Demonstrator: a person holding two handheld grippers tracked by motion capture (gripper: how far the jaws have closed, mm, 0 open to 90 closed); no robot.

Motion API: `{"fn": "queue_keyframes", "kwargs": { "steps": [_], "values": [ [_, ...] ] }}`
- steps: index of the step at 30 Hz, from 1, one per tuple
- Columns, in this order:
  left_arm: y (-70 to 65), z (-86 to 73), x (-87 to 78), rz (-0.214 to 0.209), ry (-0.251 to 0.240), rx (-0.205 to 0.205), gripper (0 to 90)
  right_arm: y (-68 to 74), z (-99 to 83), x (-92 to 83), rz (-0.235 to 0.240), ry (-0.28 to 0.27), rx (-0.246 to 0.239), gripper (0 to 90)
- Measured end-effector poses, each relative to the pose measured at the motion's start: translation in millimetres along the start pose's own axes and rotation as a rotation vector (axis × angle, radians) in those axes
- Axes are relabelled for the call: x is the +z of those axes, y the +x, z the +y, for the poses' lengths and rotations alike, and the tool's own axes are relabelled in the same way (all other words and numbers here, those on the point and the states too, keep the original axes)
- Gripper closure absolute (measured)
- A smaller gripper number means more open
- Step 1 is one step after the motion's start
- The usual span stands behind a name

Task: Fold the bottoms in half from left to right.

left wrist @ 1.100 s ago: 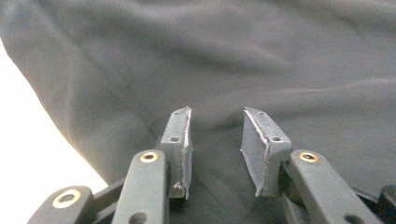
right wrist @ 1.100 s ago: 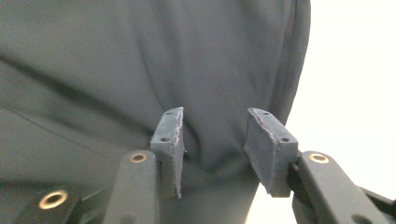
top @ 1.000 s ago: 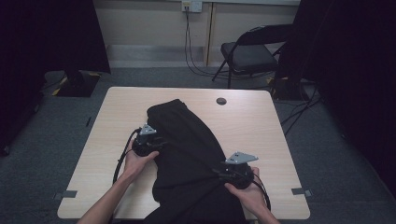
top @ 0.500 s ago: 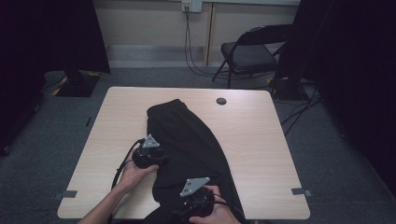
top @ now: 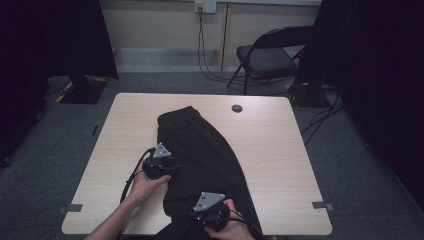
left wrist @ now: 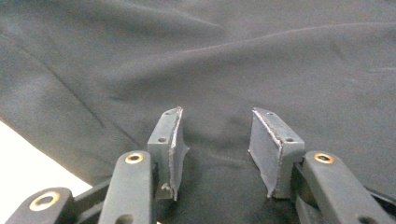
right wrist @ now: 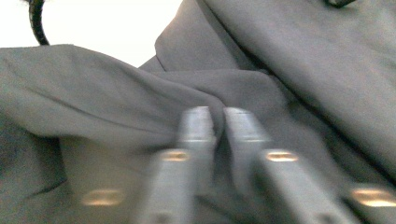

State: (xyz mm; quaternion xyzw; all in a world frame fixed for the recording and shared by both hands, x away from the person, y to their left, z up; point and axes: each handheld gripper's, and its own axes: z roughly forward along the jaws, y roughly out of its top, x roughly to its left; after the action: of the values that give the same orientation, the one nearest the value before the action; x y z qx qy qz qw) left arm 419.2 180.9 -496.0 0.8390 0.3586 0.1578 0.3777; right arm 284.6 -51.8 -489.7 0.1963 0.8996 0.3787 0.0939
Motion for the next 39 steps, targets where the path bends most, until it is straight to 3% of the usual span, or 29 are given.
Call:
{"fn": "queue_keyframes", "kwargs": {
  "steps": [2, 3, 4, 5, 6, 7, 8, 9, 10, 11, 13, 15, 16, 18, 19, 23, 27, 30, 31, 33, 35, 36, 37, 38, 39],
  "values": [
    [0.4, -0.1, -0.1, -0.002, 0.001, 0.003, 55.0, -0.7, 0.2, -6.9, -0.012, -0.017, 0.012, 88.9],
    [0.3, -0.3, 0.0, -0.004, -0.002, 0.001, 55.1, -3.7, 1.4, -12.4, 0.009, -0.031, 0.042, 88.9],
    [0.3, -0.3, 0.0, -0.004, -0.002, 0.001, 55.2, -3.7, 1.4, -12.4, 0.009, -0.031, 0.042, 88.9],
    [0.3, -0.4, 0.1, -0.004, -0.002, -0.002, 55.4, -10.6, 0.9, -31.9, 0.008, -0.081, 0.089, 88.9],
    [0.5, -0.2, 0.0, -0.003, -0.001, 0.002, 55.4, -10.6, 0.9, -31.9, 0.008, -0.081, 0.089, 88.9],
    [1.2, -0.5, -0.2, -0.005, -0.003, 0.005, 55.5, -18.0, -3.5, -51.5, -0.018, -0.106, 0.115, 88.9],
    [1.2, -0.5, -0.2, -0.005, -0.003, 0.005, 55.9, -18.0, -3.5, -51.5, -0.018, -0.106, 0.115, 88.9],
    [1.6, -0.8, 0.3, -0.006, -0.011, -0.001, 56.1, -27.8, -13.8, -68.6, -0.069, -0.109, 0.153, 88.9],
    [1.6, -0.8, 0.3, -0.006, -0.011, -0.001, 56.1, -27.8, -13.8, -68.6, -0.069, -0.109, 0.153, 88.9],
    [3.0, -0.8, 0.0, -0.005, -0.006, 0.006, 56.1, -38.7, -30.3, -80.1, -0.130, -0.104, 0.193, 88.9],
    [3.9, -1.2, 0.5, -0.011, -0.011, -0.008, 56.3, -49.0, -44.9, -84.3, -0.193, -0.048, 0.232, 89.0],
    [5.5, -1.2, 0.6, -0.007, -0.013, -0.003, 57.0, -59.7, -54.9, -93.7, -0.234, -0.032, 0.296, 89.0],
    [5.9, -1.5, 0.9, -0.007, -0.017, -0.006, 57.1, -63.0, -57.9, -99.2, -0.265, -0.030, 0.305, 89.0],
    [6.4, -1.7, 1.1, -0.006, -0.018, -0.005, 57.2, -65.7, -61.4, -104.4, -0.275, -0.031, 0.319, 89.0],
    [6.9, -1.8, 1.2, -0.009, -0.020, -0.008, 57.2, -67.6, -70.5, -111.2, -0.299, -0.005, 0.340, 88.9],
    [5.5, -1.4, 1.6, 0.001, -0.020, -0.013, 57.1, -64.9, -73.9, -112.6, -0.271, 0.010, 0.330, 86.3],
    [5.9, -1.9, 1.4, 0.000, -0.023, -0.009, 57.0, -54.7, -55.6, -107.5, -0.177, -0.065, 0.285, 68.3],
    [6.1, -2.0, 1.6, -0.001, -0.024, -0.008, 56.8, -58.3, -45.1, -106.3, -0.184, -0.098, 0.283, 66.0],
    [6.4, -1.9, 1.6, -0.004, -0.024, -0.008, 56.8, -69.4, -34.5, -100.8, -0.175, -0.118, 0.289, 67.7],
    [6.8, -2.2, 1.6, -0.009, -0.027, -0.009, 56.2, -81.5, -24.9, -91.2, -0.185, -0.120, 0.282, 68.7],
    [6.7, -2.1, 1.6, -0.012, -0.026, -0.011, 54.7, -97.1, -14.2, -75.3, -0.166, -0.113, 0.274, 66.7],
    [6.8, -2.2, 1.7, -0.015, -0.027, -0.012, 54.7, -97.1, -14.2, -75.3, -0.166, -0.113, 0.274, 66.7],
    [6.6, -2.7, 2.1, -0.020, -0.036, -0.022, 53.6, -109.7, -5.3, -56.7, -0.212, -0.091, 0.231, 62.4],
    [7.5, -3.2, 1.9, -0.027, -0.038, -0.025, 53.6, -109.7, -5.3, -56.7, -0.212, -0.091, 0.231, 62.4],
    [8.7, -3.9, 1.7, -0.033, -0.044, -0.028, 53.4, -123.6, -3.3, -34.7, -0.217, -0.064, 0.288, 61.0]
  ]
}}
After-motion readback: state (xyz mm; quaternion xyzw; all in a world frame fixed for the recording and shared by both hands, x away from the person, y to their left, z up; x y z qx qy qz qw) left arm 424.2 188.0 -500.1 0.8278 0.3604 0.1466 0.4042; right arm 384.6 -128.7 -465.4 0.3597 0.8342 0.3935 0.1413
